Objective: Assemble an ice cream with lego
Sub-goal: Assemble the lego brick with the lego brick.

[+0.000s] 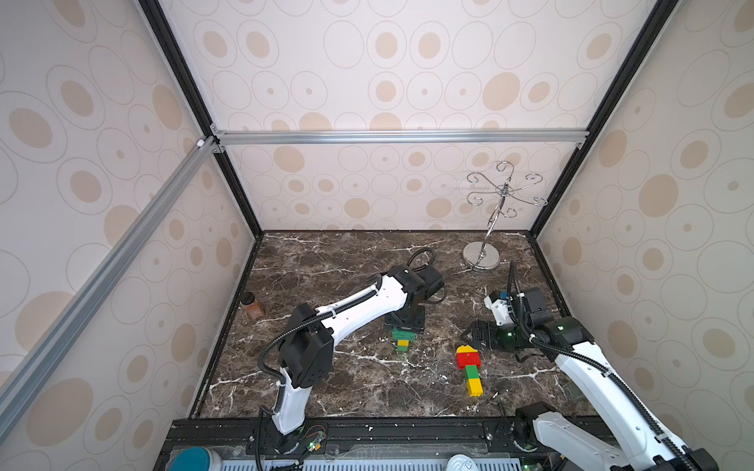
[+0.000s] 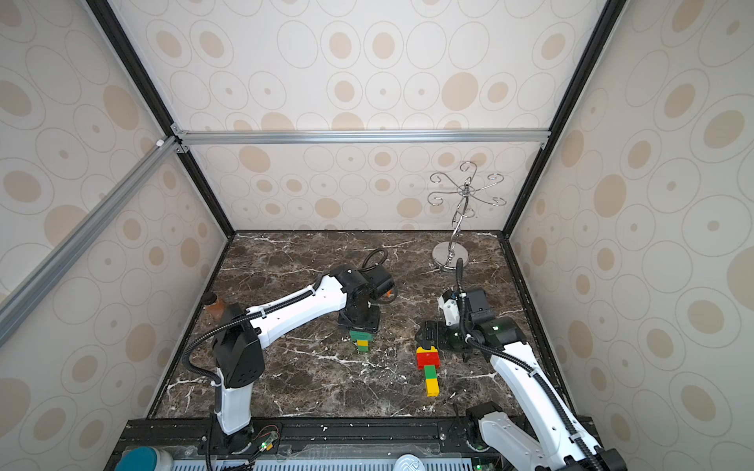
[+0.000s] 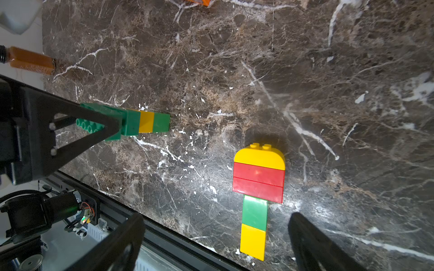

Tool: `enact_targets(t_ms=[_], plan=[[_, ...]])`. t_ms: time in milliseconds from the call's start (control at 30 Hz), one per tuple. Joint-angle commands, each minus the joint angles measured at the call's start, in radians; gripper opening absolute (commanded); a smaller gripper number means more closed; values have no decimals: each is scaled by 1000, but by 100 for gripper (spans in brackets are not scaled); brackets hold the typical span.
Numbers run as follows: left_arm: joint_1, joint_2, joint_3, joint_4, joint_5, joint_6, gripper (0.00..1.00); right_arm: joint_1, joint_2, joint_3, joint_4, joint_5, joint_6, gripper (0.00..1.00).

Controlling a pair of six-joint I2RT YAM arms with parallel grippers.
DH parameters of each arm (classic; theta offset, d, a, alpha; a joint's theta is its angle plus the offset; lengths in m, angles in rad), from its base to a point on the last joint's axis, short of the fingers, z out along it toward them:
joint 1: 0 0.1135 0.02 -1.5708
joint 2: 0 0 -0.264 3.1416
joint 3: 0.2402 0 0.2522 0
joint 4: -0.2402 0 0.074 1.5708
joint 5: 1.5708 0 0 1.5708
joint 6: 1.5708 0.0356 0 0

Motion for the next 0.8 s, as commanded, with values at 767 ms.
enact_targets(t_ms=[767], plan=[[11,62,-22,-67,-10,89,40,-11,-23,-18,-10,-12,-16,99]])
